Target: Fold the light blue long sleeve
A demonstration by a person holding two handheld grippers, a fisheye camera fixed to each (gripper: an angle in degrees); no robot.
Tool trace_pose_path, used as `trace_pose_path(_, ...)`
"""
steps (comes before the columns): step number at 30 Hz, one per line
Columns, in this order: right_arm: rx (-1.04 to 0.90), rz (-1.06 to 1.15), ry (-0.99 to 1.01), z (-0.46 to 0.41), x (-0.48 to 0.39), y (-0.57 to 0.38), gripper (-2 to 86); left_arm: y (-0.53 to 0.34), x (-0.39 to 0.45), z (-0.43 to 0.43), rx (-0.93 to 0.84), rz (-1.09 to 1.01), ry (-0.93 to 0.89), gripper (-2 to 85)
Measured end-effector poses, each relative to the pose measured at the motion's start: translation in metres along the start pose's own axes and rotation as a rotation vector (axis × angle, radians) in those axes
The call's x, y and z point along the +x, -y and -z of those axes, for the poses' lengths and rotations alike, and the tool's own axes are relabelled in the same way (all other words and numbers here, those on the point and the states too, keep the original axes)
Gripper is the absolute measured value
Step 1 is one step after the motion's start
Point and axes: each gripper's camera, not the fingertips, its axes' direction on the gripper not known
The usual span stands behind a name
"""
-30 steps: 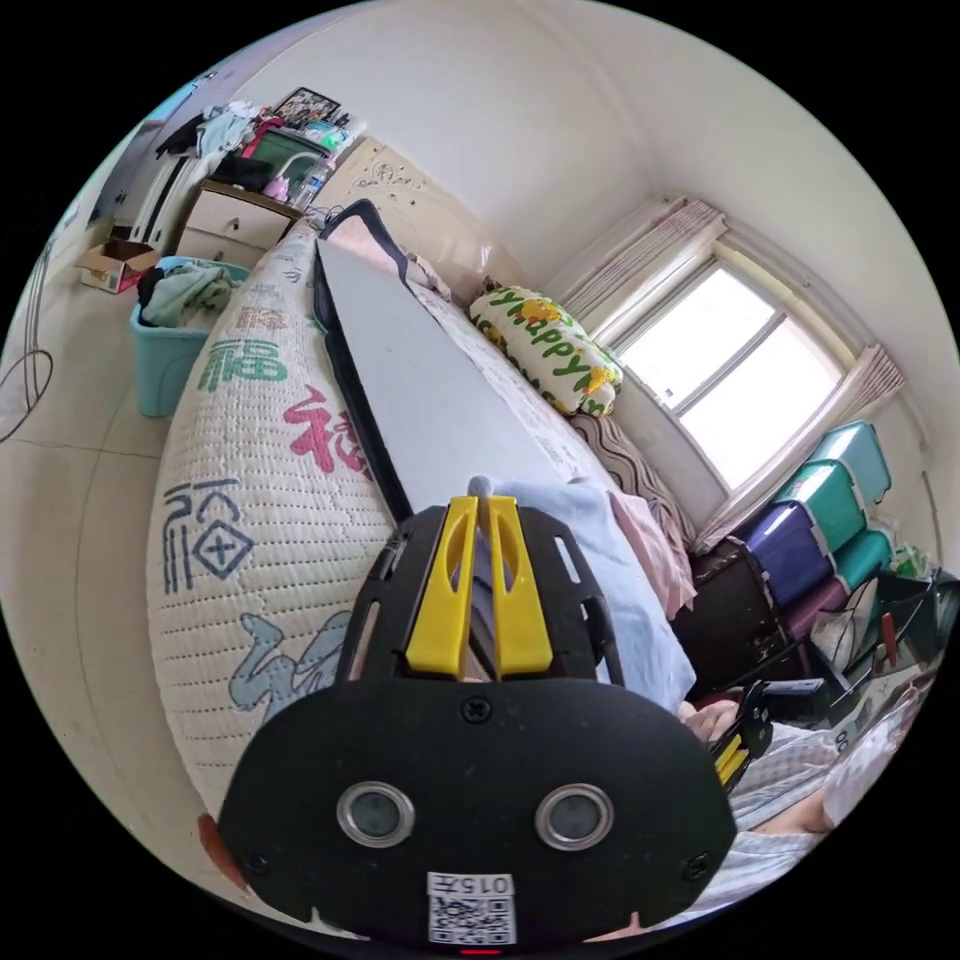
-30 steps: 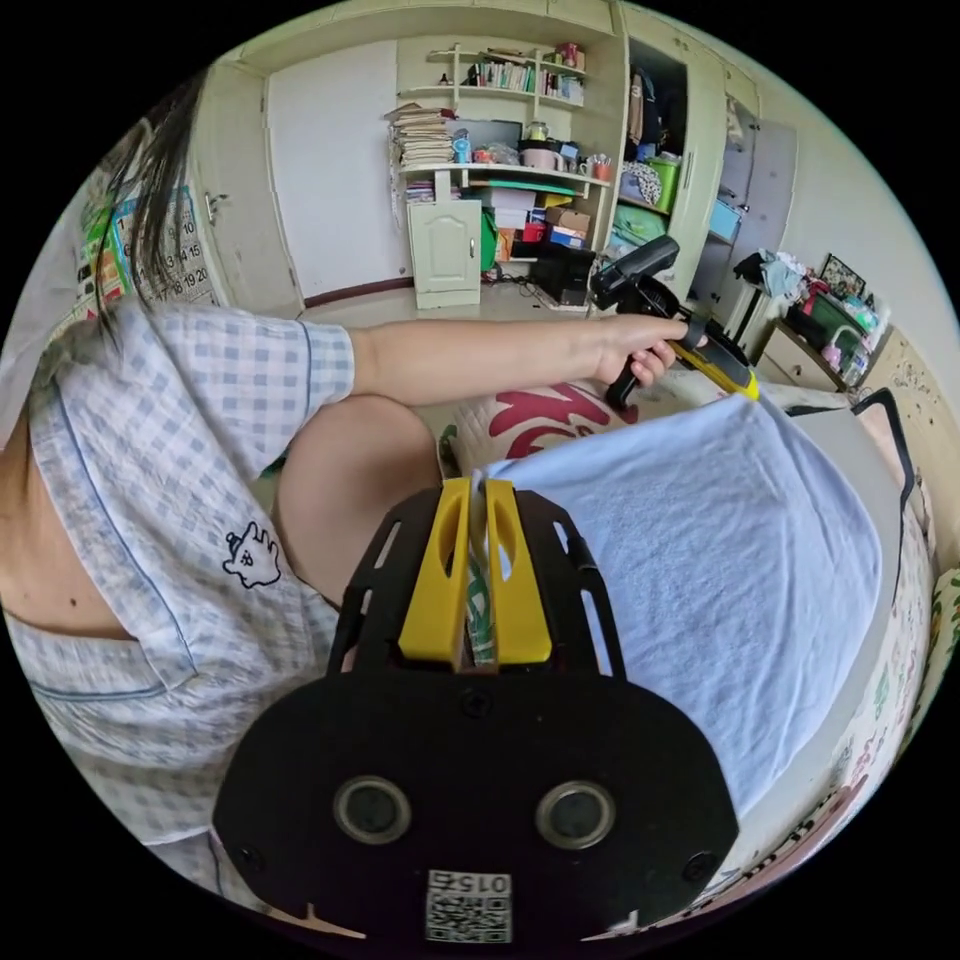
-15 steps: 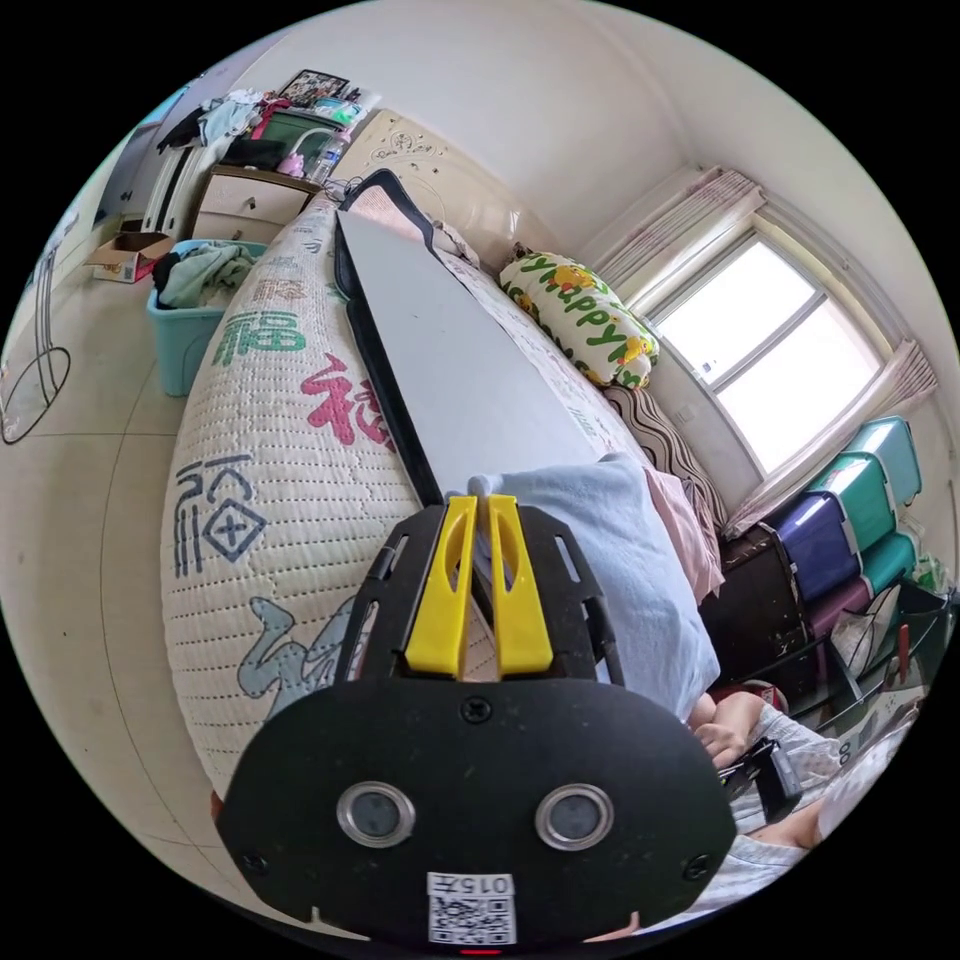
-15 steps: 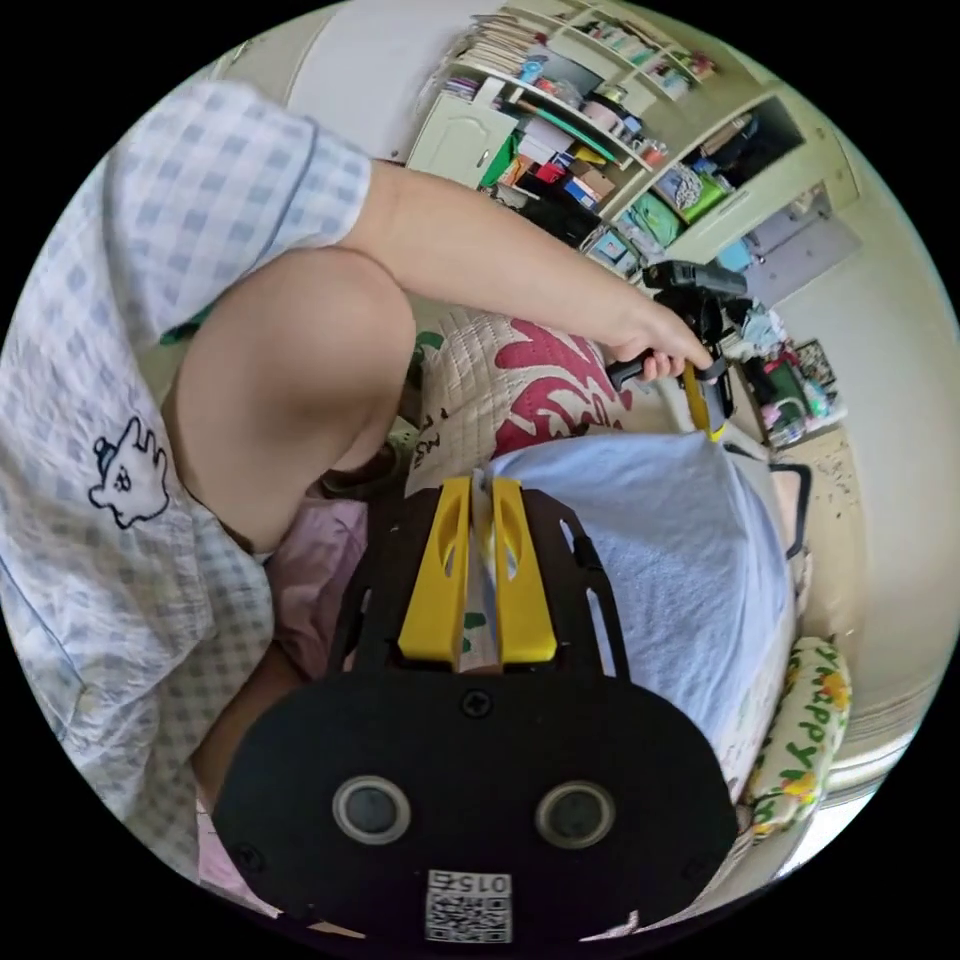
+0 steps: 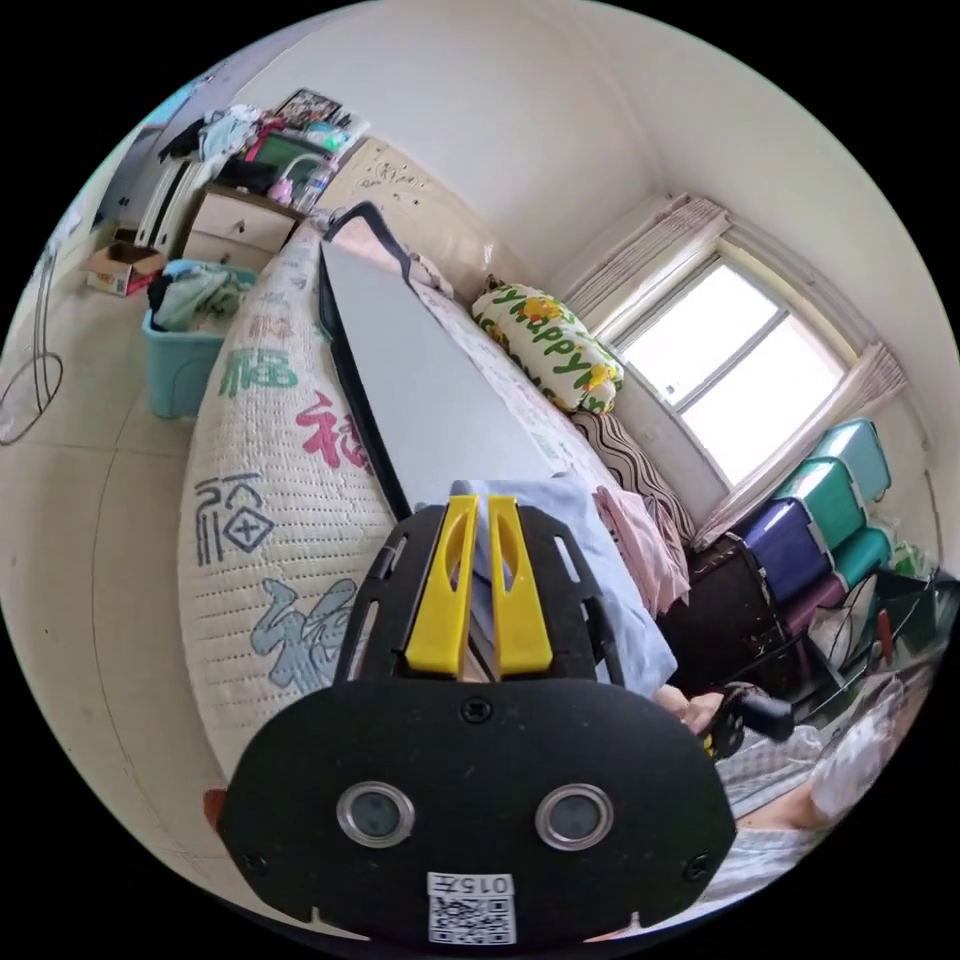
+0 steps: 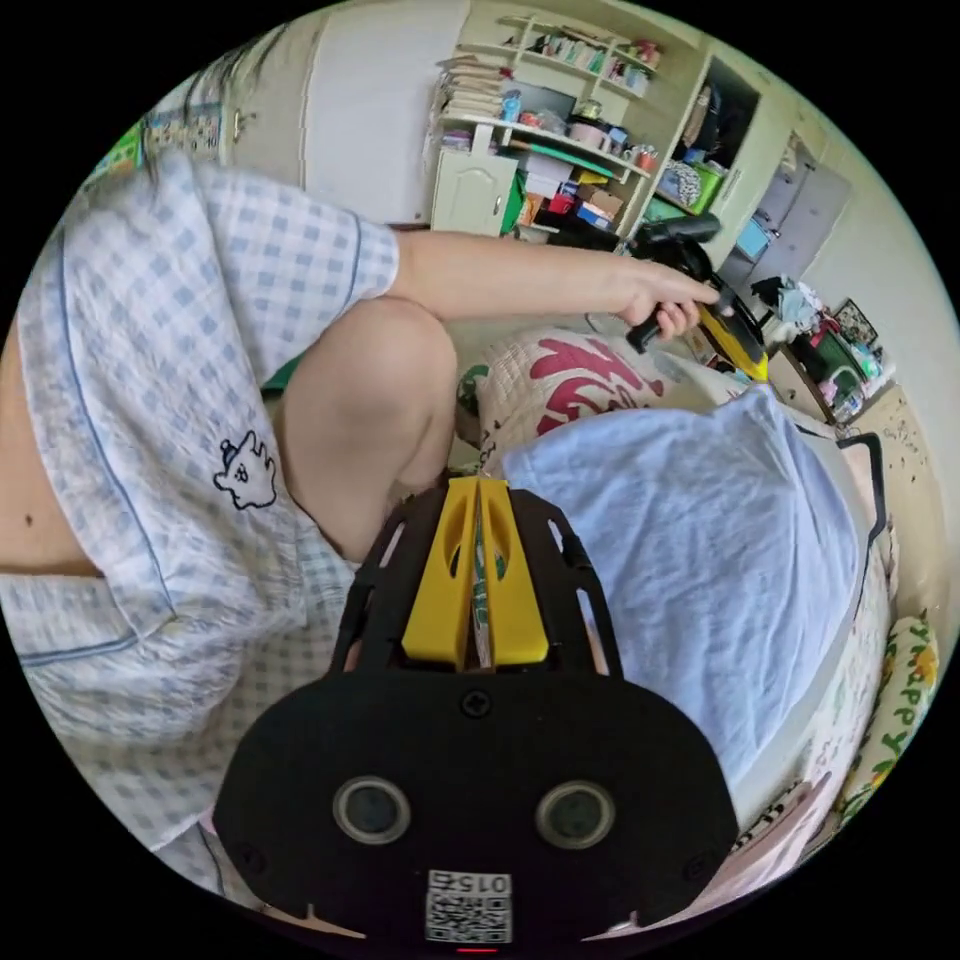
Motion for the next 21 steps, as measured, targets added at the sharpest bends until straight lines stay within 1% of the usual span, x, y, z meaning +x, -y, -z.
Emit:
trace_pose_path(2, 0.116, -0.103, -0.055, 0.036, 0.030, -0.016, -1.0, -0.007, 0.032, 0.030, 0.013, -0.101, -0.002, 1.1)
trace_pose_path(3, 0.140, -0.127, -0.087, 0.044, 0.037, -0.021, -1.0, -0.009, 0.041, 0.034, 0.007, -0.128, -0.008, 1.3)
trace_pose_path(4, 0.180, -0.177, -0.167, 0.061, 0.050, -0.033, -1.0, -0.015, 0.058, 0.038, -0.020, -0.180, -0.021, 2.0)
trace_pose_path(5, 0.209, -0.241, -0.248, 0.075, 0.062, -0.045, -1.0, -0.020, 0.075, 0.036, -0.071, -0.232, -0.043, 2.9)
trace_pose_path(6, 0.217, -0.275, -0.283, 0.081, 0.069, -0.051, -1.0, -0.023, 0.083, 0.033, -0.105, -0.256, -0.062, 3.3)
trace_pose_path(8, 0.231, -0.378, -0.366, 0.100, 0.090, -0.073, -1.0, -0.040, 0.109, 0.009, -0.290, -0.341, -0.168, 4.5)
trace_pose_path(10, 0.226, -0.426, -0.356, 0.108, 0.103, -0.087, -1.0, -0.058, 0.121, -0.010, -0.391, -0.384, -0.218, 4.8)
trace_pose_path(12, 0.166, -0.455, -0.301, 0.107, 0.118, -0.095, -1.0, -0.076, 0.127, -0.032, -0.487, -0.423, -0.201, 4.8)
trace_pose_path(14, 0.019, -0.480, -0.202, 0.094, 0.138, -0.102, -1.0, -0.092, 0.123, -0.056, -0.571, -0.465, -0.077, 4.1)
trace_pose_path(16, -0.033, -0.480, -0.169, 0.088, 0.149, -0.107, -1.0, -0.093, 0.115, -0.058, -0.552, -0.464, -0.059, 2.2)
trace_pose_path(17, -0.015, -0.480, -0.157, 0.092, 0.154, -0.111, -1.0, -0.090, 0.110, -0.057, -0.566, -0.456, -0.072, 0.5)
trace_pose_path(21, 0.005, -0.485, -0.098, 0.109, 0.170, -0.119, -1.0, -0.086, 0.103, -0.052, -0.572, -0.460, -0.083, -0.4)
